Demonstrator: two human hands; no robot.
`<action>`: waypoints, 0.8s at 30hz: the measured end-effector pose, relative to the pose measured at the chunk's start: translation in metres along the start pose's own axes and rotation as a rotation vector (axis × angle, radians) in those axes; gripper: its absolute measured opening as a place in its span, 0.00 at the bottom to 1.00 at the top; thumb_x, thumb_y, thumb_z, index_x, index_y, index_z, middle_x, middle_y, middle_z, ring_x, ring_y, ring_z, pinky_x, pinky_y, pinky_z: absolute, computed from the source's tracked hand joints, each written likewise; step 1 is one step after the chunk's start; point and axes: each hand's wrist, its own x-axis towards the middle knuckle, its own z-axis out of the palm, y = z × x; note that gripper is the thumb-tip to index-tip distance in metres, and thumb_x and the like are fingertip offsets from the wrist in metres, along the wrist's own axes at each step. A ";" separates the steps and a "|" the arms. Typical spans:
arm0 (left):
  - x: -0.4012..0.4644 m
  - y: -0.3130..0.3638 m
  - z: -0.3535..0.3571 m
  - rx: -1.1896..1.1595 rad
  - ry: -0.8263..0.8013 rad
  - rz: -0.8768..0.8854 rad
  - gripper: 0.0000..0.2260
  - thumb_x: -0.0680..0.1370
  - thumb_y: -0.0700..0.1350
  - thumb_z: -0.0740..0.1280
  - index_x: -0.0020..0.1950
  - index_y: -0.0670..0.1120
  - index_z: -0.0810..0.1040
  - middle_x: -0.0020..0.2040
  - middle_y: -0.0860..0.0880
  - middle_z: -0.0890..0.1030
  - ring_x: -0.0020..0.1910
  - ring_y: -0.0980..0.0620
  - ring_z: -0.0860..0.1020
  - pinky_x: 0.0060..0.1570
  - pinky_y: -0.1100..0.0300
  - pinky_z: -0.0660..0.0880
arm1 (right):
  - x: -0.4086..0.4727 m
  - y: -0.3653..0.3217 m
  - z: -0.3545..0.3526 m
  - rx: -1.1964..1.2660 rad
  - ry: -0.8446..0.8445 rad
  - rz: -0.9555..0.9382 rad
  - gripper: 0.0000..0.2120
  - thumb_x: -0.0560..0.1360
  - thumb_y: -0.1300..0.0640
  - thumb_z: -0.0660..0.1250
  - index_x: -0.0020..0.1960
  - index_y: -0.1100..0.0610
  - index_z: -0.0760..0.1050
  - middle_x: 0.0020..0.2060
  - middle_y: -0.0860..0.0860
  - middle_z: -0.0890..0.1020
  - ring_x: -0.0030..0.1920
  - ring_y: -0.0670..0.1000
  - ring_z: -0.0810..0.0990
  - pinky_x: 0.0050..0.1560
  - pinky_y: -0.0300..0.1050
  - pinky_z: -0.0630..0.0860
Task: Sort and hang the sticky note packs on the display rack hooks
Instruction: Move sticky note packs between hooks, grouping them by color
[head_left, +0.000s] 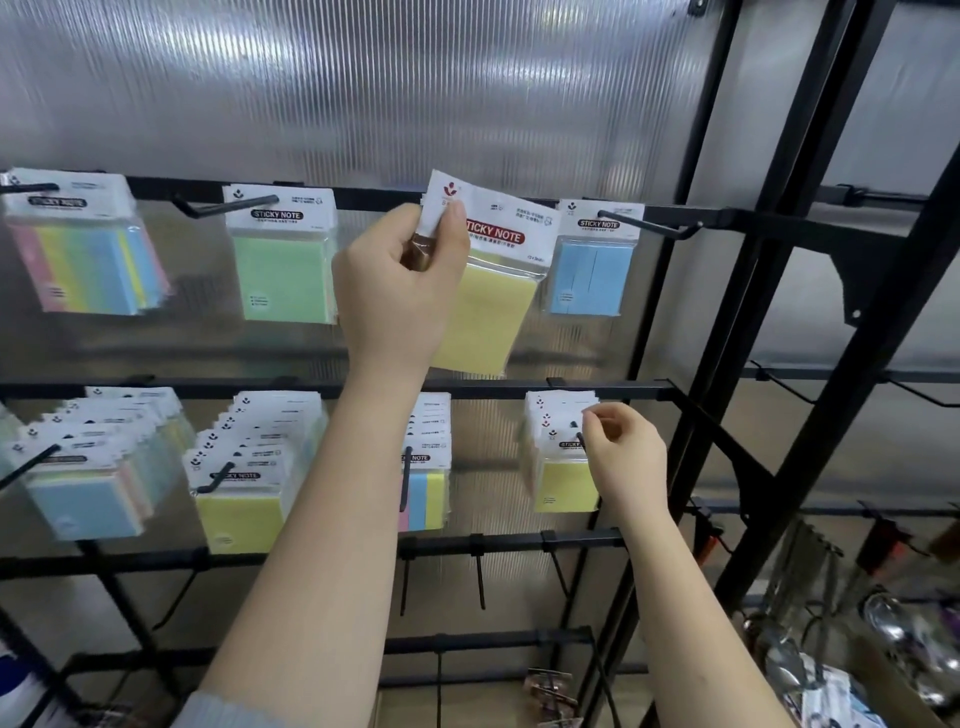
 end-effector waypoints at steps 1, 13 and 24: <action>-0.001 -0.001 -0.001 0.002 0.011 0.006 0.19 0.78 0.48 0.64 0.31 0.37 0.70 0.26 0.47 0.72 0.27 0.52 0.66 0.27 0.60 0.61 | 0.000 0.000 0.001 -0.001 0.005 0.002 0.05 0.78 0.57 0.62 0.48 0.52 0.76 0.41 0.44 0.80 0.44 0.44 0.77 0.38 0.31 0.69; -0.006 -0.006 0.001 0.002 0.093 -0.010 0.19 0.77 0.49 0.64 0.29 0.41 0.66 0.24 0.53 0.64 0.27 0.54 0.62 0.28 0.60 0.58 | 0.005 0.008 0.003 -0.037 -0.014 0.089 0.09 0.78 0.56 0.62 0.53 0.55 0.79 0.45 0.47 0.81 0.45 0.46 0.77 0.38 0.34 0.68; -0.001 0.002 0.003 0.003 0.104 0.006 0.18 0.76 0.46 0.64 0.28 0.47 0.64 0.23 0.56 0.63 0.25 0.56 0.61 0.27 0.67 0.56 | 0.003 0.010 0.005 -0.054 -0.047 0.091 0.08 0.77 0.56 0.61 0.51 0.54 0.79 0.44 0.45 0.81 0.47 0.45 0.78 0.39 0.37 0.69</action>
